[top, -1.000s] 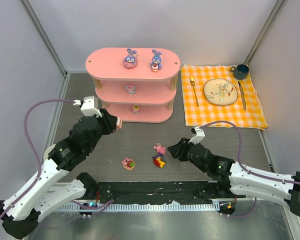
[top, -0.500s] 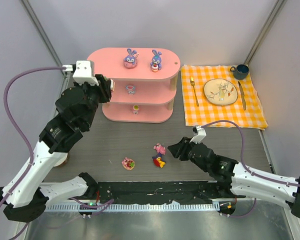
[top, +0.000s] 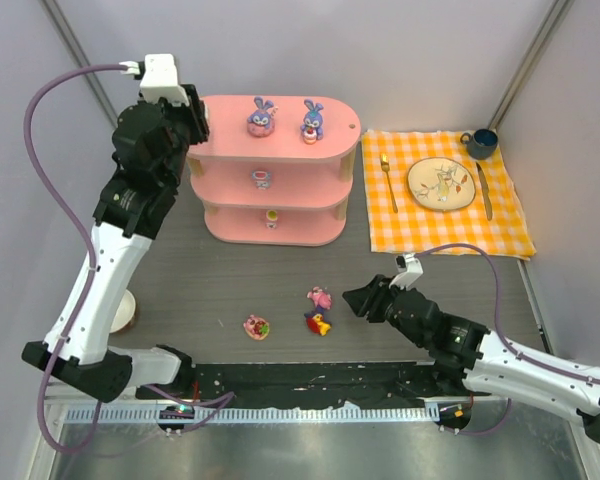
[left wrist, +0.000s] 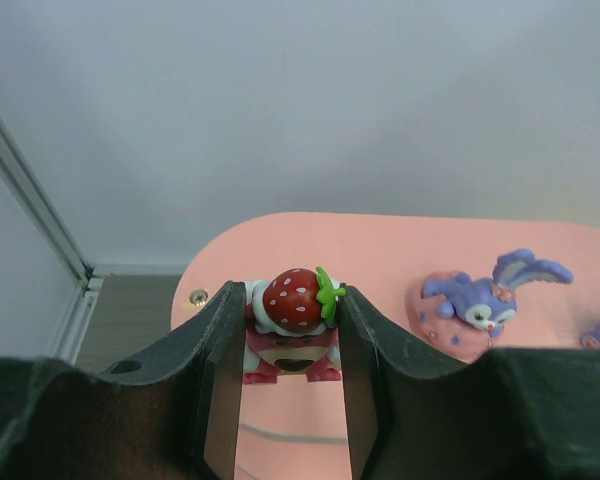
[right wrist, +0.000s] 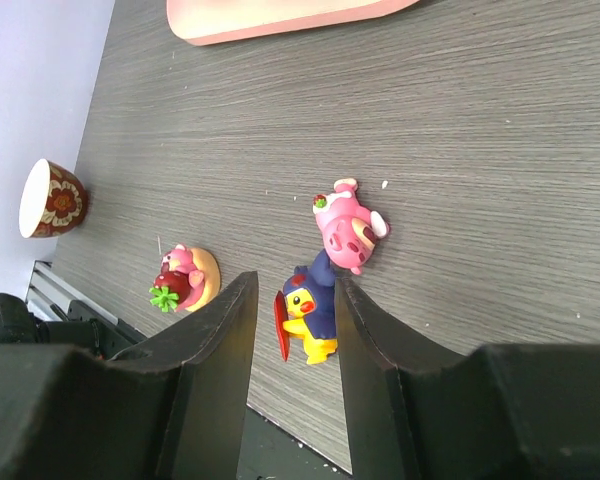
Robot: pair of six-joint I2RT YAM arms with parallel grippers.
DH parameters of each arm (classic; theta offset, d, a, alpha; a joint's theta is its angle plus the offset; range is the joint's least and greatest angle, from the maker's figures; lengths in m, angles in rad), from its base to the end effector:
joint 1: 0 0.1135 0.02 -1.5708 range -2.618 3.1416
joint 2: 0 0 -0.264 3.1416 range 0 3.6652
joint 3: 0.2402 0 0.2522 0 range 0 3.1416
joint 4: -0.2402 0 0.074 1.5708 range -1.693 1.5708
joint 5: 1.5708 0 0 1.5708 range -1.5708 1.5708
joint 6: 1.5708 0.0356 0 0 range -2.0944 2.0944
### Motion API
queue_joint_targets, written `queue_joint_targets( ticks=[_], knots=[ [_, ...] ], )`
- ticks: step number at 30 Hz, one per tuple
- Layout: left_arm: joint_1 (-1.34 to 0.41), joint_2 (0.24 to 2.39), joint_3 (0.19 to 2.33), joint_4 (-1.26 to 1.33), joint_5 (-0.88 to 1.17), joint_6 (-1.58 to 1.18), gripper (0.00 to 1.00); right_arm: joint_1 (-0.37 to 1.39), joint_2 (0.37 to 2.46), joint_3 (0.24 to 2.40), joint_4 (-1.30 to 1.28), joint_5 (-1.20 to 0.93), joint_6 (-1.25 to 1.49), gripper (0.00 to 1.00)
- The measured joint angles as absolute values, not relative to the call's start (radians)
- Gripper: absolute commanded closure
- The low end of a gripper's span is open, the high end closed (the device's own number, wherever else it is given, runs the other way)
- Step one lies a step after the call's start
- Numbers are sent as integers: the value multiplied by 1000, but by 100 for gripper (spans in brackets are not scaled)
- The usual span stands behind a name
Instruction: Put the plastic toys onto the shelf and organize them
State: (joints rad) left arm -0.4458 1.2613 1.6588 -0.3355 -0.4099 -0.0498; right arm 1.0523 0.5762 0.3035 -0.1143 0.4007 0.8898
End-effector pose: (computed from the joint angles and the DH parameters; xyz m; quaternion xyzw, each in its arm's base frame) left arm 0.2305 -0.0944 0.5217 -0.0135 0.6866 -0.0399 0.7258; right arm 0.0862 0.1230 0.2088 0.0447 0.8196 0.3581 0.4450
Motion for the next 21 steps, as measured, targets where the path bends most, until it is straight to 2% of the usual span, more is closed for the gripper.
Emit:
queue_joint_targets(
  ticks=[8,21],
  knots=[
    [-289,1405,1846,-385,-193,-152,100,1052,545,303,-160,422,891,57],
    [-242,1534,2015,-567,-68,-203,100,1052,543,303,-174,432,893,57]
  ],
)
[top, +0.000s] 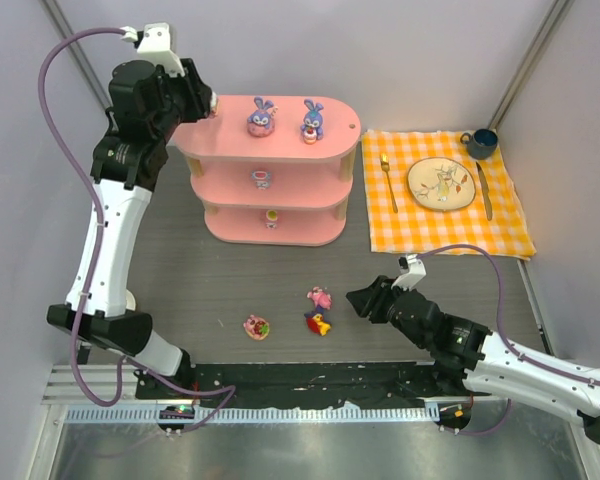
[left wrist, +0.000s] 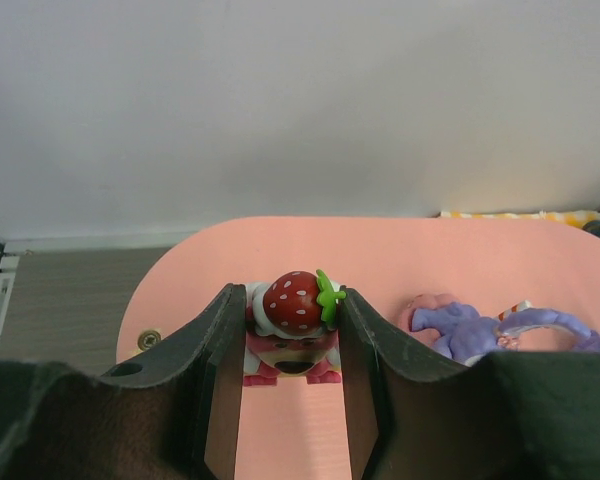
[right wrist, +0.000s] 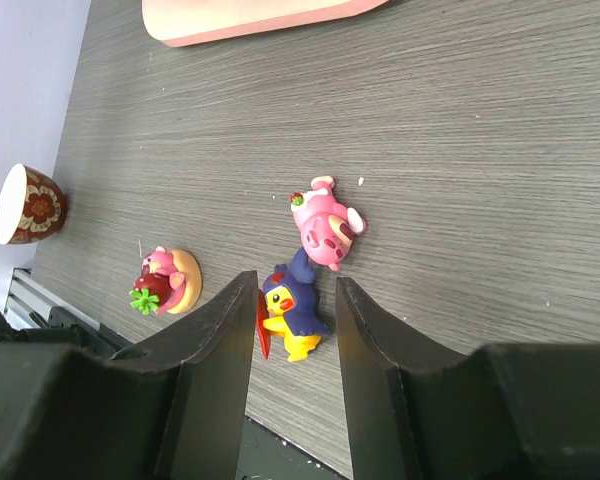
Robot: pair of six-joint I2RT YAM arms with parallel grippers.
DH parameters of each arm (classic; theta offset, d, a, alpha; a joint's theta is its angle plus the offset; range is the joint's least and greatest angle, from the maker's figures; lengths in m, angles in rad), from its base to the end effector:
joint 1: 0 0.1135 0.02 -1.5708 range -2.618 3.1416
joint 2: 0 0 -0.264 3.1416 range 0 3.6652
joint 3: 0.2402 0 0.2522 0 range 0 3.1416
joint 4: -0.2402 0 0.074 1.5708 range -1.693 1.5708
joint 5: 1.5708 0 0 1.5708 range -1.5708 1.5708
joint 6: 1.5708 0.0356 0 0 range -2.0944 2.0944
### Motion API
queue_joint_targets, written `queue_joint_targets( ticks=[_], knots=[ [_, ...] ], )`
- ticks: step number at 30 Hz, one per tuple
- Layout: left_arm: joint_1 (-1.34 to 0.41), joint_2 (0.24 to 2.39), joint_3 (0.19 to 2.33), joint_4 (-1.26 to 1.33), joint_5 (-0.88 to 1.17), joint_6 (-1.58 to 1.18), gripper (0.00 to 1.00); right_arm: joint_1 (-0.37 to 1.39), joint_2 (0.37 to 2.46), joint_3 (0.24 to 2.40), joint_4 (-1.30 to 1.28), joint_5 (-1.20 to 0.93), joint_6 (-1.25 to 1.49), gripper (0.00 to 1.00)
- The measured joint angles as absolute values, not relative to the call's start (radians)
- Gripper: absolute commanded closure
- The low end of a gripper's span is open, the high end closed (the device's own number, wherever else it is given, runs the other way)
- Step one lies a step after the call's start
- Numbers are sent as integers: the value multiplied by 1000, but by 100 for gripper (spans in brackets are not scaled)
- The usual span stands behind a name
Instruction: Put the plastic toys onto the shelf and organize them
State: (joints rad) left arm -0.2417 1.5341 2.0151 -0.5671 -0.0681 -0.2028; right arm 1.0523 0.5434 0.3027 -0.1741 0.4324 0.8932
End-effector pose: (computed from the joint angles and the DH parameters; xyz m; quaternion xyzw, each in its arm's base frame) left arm 0.3004 -0.0716 0.5344 -0.0087 0.7368 -0.1245 0.6645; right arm 0.0841 0.1173 0.2070 0.0518 0.8248 0.3399 0.4489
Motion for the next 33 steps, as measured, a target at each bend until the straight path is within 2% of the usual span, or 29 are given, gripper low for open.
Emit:
queue_joint_targets(
  ticks=[33],
  knots=[
    [-235,1601,2027,-661,-63,-229,100,1052,495,297,-221,472,893,57]
  ],
)
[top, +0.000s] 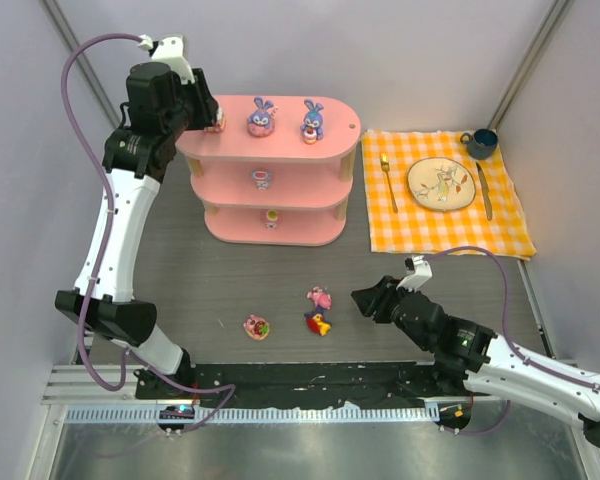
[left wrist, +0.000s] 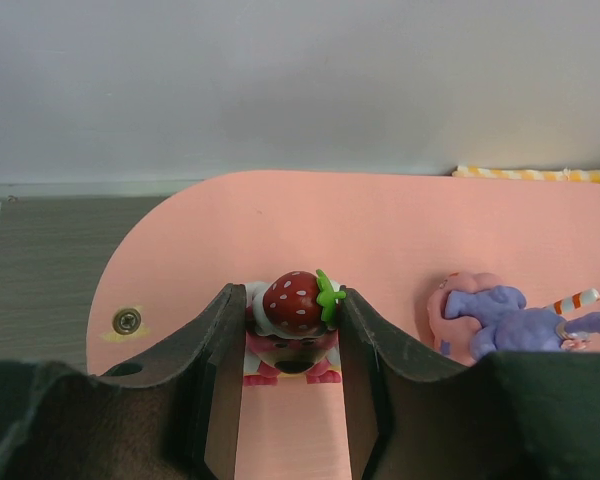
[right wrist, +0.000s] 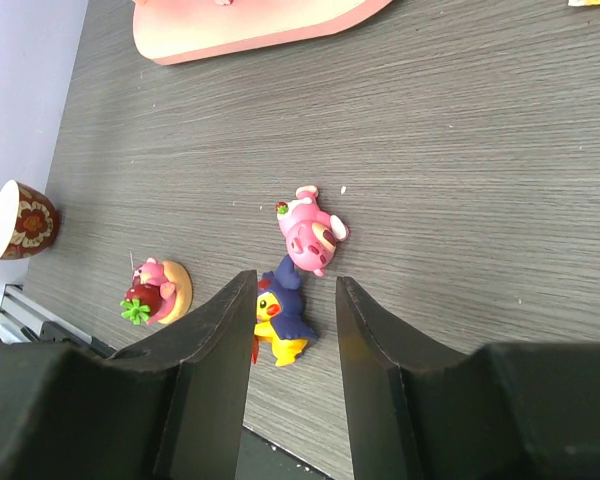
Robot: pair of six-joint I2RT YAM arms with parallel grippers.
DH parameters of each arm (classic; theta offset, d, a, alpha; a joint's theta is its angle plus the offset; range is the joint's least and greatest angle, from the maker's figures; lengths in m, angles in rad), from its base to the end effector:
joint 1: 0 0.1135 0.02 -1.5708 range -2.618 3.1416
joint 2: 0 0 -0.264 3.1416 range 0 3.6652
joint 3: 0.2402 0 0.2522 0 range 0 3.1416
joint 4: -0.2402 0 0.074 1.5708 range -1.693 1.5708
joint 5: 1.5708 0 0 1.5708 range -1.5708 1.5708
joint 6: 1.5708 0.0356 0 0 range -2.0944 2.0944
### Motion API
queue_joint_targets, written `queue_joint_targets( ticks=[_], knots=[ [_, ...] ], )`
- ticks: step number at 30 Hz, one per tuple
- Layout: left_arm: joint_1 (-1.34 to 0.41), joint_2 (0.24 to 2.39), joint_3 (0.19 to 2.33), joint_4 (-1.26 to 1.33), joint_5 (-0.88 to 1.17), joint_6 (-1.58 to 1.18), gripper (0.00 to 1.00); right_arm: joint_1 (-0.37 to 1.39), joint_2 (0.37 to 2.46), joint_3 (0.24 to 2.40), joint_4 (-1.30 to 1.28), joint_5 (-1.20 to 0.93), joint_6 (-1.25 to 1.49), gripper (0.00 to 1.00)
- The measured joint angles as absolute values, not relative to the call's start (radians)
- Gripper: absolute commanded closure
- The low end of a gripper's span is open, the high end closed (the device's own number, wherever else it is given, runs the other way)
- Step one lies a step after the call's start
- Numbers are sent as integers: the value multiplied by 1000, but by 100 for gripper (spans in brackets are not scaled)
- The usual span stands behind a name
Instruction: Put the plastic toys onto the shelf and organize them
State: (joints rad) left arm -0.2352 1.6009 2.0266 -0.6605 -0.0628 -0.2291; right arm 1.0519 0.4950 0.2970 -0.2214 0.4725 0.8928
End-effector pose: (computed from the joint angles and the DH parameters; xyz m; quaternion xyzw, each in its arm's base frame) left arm 0.3241 -0.0754 0.5077 -0.0170 0.7847 -0.1185 0.6082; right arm 0.0816 0.1102 0.2065 0.0622 0.8231 0.3267 0.4604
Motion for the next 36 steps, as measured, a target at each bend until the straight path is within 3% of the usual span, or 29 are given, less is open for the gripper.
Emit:
queue_joint_targets(
  ticks=[11,20,24,36],
  knots=[
    [-235,1602,2027,-676,-67,-226,100,1052,490,297,-249,487,893,57],
    [-235,1602,2023,-678,-68,-224,91,1052,488,297,-258,495,892,57],
    [-235,1602,2021,-677,-68,-224,79,1052,488,297,-263,497,892,57],
    [-235,1602,2009,-655,-59,-220,64,1052,488,297,-263,497,892,56]
  ],
)
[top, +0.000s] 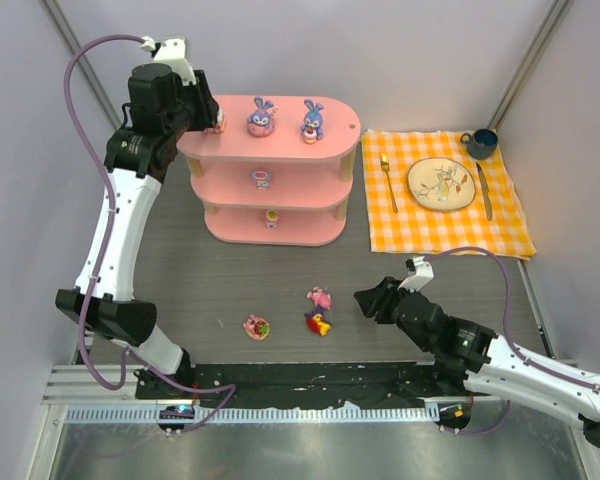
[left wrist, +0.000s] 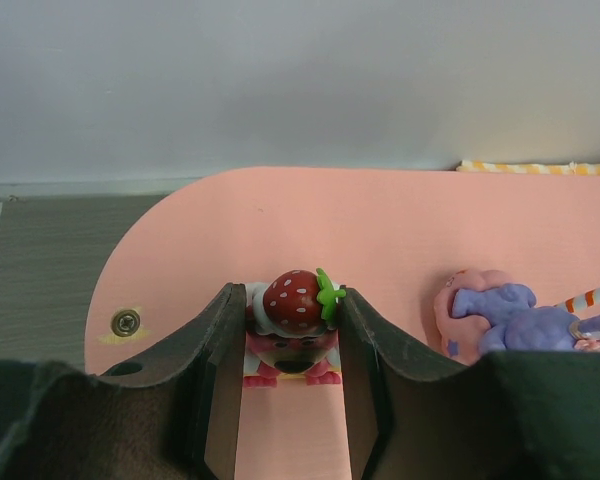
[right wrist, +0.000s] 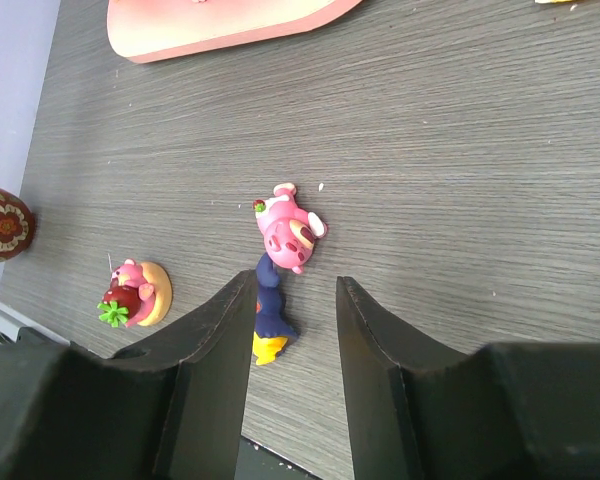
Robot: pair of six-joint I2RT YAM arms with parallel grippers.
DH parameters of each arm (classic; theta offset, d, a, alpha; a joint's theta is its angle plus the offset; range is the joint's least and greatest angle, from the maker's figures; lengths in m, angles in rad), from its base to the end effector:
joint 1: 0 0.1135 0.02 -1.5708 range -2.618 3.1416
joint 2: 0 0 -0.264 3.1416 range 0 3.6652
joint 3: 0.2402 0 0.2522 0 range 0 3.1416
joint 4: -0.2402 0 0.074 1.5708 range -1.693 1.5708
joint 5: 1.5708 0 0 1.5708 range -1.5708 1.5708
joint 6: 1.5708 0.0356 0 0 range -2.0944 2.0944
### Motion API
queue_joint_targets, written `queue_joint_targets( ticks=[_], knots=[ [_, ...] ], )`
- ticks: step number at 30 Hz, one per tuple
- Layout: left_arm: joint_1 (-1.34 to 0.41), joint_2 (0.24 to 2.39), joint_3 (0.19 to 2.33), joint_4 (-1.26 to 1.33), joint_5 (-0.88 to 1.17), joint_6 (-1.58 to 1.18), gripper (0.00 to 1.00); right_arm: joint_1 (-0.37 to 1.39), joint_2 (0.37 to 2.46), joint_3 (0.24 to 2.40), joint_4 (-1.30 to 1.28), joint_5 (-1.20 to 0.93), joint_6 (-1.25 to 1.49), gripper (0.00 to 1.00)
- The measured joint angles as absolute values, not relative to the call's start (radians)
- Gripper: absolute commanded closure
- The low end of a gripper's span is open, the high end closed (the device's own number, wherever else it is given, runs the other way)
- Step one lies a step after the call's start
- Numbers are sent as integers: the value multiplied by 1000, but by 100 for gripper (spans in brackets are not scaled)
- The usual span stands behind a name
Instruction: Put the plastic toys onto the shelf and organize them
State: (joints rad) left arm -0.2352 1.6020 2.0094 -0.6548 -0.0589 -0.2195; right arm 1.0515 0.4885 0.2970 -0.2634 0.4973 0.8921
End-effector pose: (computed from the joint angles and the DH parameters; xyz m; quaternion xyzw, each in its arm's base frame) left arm 0.3268 -0.0762 0.5027 -0.0119 0.7887 -0.1158 0.6036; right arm 0.0809 0.1074 0.2034 0.0644 0.8300 0.3061 0.4618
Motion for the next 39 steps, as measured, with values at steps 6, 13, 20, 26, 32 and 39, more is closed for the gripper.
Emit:
queue_joint_targets(
  ticks=[6,13,20,26,32,39],
  knots=[
    [-235,1602,2008,-650,-56,-220,58,1052,488,297,-263,498,892,56],
    [-235,1602,2004,-648,-43,-210,52,1052,488,297,-263,499,892,56],
    [-235,1602,1993,-648,-32,-206,44,1052,477,297,-267,501,892,57],
    [-235,1602,1993,-648,-33,-203,29,1052,477,297,-268,501,892,57],
    [-235,1602,1993,-649,-35,-207,21,1052,477,297,-270,501,892,57],
    [-235,1606,2031,-664,-44,-225,11,1052,477,297,-270,500,892,56]
  ],
)
